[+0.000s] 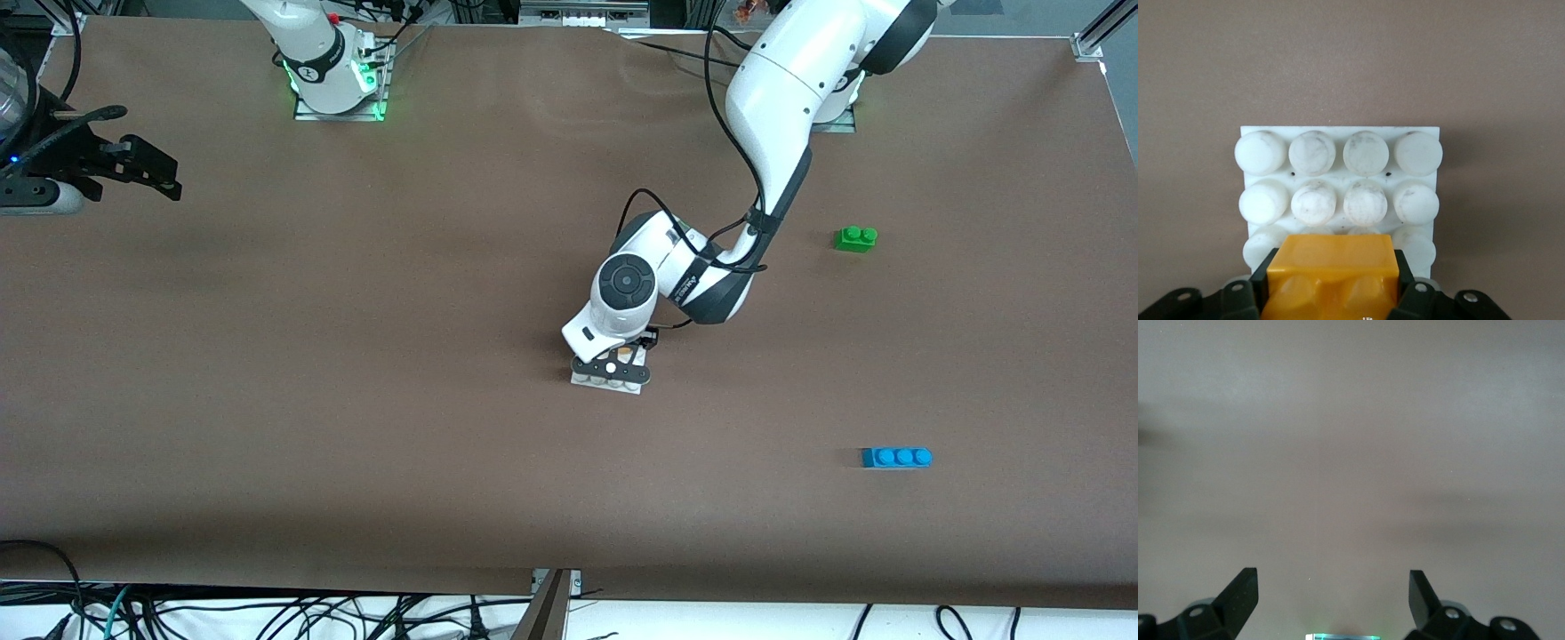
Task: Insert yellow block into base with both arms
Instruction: 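Press the yellow block down onto the base plate studs with the left gripper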
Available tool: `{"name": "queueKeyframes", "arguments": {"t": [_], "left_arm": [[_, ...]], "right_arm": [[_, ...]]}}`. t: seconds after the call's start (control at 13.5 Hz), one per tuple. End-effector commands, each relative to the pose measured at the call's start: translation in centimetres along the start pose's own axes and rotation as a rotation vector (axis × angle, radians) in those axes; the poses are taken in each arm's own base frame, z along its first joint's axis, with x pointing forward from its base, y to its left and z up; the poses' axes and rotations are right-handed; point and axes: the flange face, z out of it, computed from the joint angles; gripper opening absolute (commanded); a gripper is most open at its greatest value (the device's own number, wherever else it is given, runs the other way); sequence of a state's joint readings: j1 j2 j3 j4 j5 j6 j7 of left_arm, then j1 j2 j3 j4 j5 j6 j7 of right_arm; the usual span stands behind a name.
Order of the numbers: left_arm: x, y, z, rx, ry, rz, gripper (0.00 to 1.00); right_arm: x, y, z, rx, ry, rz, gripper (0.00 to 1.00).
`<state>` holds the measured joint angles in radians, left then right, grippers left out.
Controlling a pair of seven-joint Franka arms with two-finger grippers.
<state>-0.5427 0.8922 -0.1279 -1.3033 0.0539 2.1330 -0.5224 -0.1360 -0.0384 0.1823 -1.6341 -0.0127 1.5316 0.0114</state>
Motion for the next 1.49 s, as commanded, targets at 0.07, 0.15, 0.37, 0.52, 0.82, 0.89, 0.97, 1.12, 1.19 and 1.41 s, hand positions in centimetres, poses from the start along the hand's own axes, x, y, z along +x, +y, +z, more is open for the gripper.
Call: {"name": "queueKeyframes", "arguments": {"t": [0.07, 0.15, 0.37, 0.52, 0.82, 0.89, 0.97, 1.12, 1.19, 1.41], "left_arm": [[0.5, 0.4, 0.6, 0.001, 0.014, 0.014, 0.29], [0.4, 0.4, 0.5, 0.003, 0.014, 0.015, 0.29], [0.4, 0.4, 0.4, 0.006, 0.017, 0.019, 0.29], [0.3, 0.4, 0.7, 0.015, 0.017, 0.027, 0.29], [0.2, 0.7, 0.8, 0.016, 0.015, 0.03, 0.3], [0.0, 0.8, 0.9, 0.017, 0.014, 0.035, 0.32], [0.0, 0.8, 1.0, 0.016, 0.012, 0.034, 0.33], [0.0, 0.8, 1.1, 0.017, 0.011, 0.032, 0.34], [-0.1, 0.9, 1.1, 0.017, 0.01, 0.035, 0.34], [-0.1, 0.9, 1.4, 0.019, 0.006, 0.038, 0.34]], "right_arm": [[-0.7, 0.3, -0.2, -0.014, 0.014, -0.01, 1.0], [-0.7, 0.3, -0.2, -0.012, 0.014, -0.012, 1.0], [-0.7, 0.3, -0.3, -0.012, 0.016, -0.012, 1.0], [-0.7, 0.3, -0.2, -0.014, 0.014, -0.012, 1.0], [-0.7, 0.3, -0.3, -0.014, 0.016, -0.012, 1.0], [-0.7, 0.3, -0.3, -0.012, 0.016, -0.012, 1.0], [-0.7, 0.3, -0.2, -0.012, 0.014, -0.012, 1.0], [-0.7, 0.3, -0.3, -0.012, 0.016, -0.012, 1.0], [-0.7, 0.3, -0.3, -0.012, 0.016, -0.012, 1.0], [-0.7, 0.3, -0.2, -0.012, 0.014, -0.012, 1.0]]}}
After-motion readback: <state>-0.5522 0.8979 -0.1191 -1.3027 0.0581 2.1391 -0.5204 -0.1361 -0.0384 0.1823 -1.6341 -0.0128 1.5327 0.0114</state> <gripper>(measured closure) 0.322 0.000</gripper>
